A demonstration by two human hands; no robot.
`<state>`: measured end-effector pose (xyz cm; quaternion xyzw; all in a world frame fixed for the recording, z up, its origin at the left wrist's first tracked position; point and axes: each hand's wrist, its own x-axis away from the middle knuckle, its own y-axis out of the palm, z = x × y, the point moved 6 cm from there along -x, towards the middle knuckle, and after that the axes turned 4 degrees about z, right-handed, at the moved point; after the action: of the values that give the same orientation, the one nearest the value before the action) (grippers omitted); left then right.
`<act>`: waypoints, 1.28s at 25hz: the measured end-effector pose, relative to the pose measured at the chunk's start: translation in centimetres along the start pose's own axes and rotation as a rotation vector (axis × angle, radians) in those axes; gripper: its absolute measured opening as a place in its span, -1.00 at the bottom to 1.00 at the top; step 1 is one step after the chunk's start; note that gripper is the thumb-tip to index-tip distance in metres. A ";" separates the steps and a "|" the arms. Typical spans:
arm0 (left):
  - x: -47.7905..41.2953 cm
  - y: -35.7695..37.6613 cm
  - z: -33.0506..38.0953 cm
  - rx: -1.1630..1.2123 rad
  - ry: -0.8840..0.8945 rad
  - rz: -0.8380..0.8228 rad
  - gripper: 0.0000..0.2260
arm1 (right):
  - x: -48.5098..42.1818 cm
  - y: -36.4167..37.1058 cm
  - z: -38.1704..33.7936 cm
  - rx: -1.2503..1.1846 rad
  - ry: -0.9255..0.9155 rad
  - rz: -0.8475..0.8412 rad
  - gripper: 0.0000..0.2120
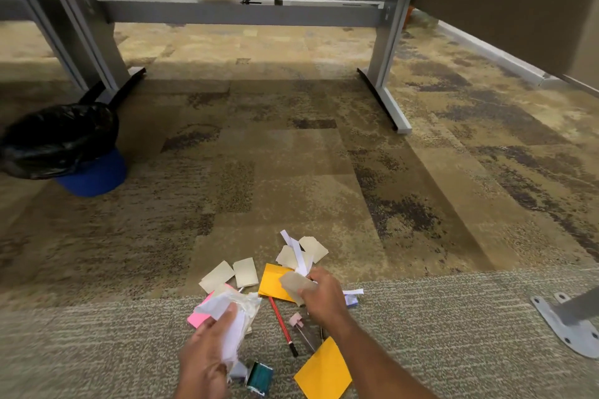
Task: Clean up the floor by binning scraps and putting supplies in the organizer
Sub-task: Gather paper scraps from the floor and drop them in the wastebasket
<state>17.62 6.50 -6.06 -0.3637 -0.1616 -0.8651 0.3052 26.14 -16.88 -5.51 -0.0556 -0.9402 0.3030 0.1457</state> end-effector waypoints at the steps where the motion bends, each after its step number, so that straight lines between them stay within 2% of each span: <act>1: 0.3 -0.6 0.3 0.020 0.001 0.012 -0.74 | -0.2 0.5 -0.8 0.041 -0.043 -0.008 -0.92; 3: 1.0 -1.5 0.8 0.036 0.003 0.011 -0.80 | -0.8 1.3 -1.3 0.138 -0.082 -0.013 -0.89; 6: 1.8 -2.3 1.5 0.066 0.013 -0.008 -0.77 | -1.3 1.6 -1.3 0.280 -0.061 -0.011 -0.86; 12: 3.3 -2.1 2.9 0.142 0.058 -0.062 -0.62 | 0.1 1.2 0.0 0.251 0.020 -0.020 -0.95; 15: 3.5 -1.9 2.9 0.130 0.049 -0.064 -0.63 | 0.8 1.2 -0.3 0.149 0.021 -0.076 -0.58; 16: 3.5 -1.8 2.7 0.127 0.042 -0.071 -0.66 | 1.1 1.2 -0.2 0.113 0.038 -0.094 -0.54; 18: 3.6 -1.9 2.3 0.130 0.029 -0.076 -0.74 | 1.4 1.5 0.3 0.120 0.069 -0.113 -0.60; 21: 3.6 -2.3 2.4 0.138 0.032 -0.087 -0.76 | 1.4 1.7 0.3 0.202 0.052 -0.067 -0.82; 26: 3.6 -2.6 3.0 0.154 0.032 -0.095 -0.66 | 1.5 1.9 0.0 0.259 -0.006 -0.016 -0.74; 30: 3.4 -2.2 2.6 0.149 0.014 -0.095 -0.76 | 2.0 2.1 0.0 0.439 -0.078 -0.026 -0.88; 32: 3.5 -1.8 2.2 0.146 -0.001 -0.098 -0.77 | 2.2 2.2 0.2 0.531 -0.109 -0.040 -0.85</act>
<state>15.73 7.58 -2.14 -0.3325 -0.2421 -0.8647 0.2883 24.03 -14.79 -6.43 0.0194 -0.8352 0.5383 0.1104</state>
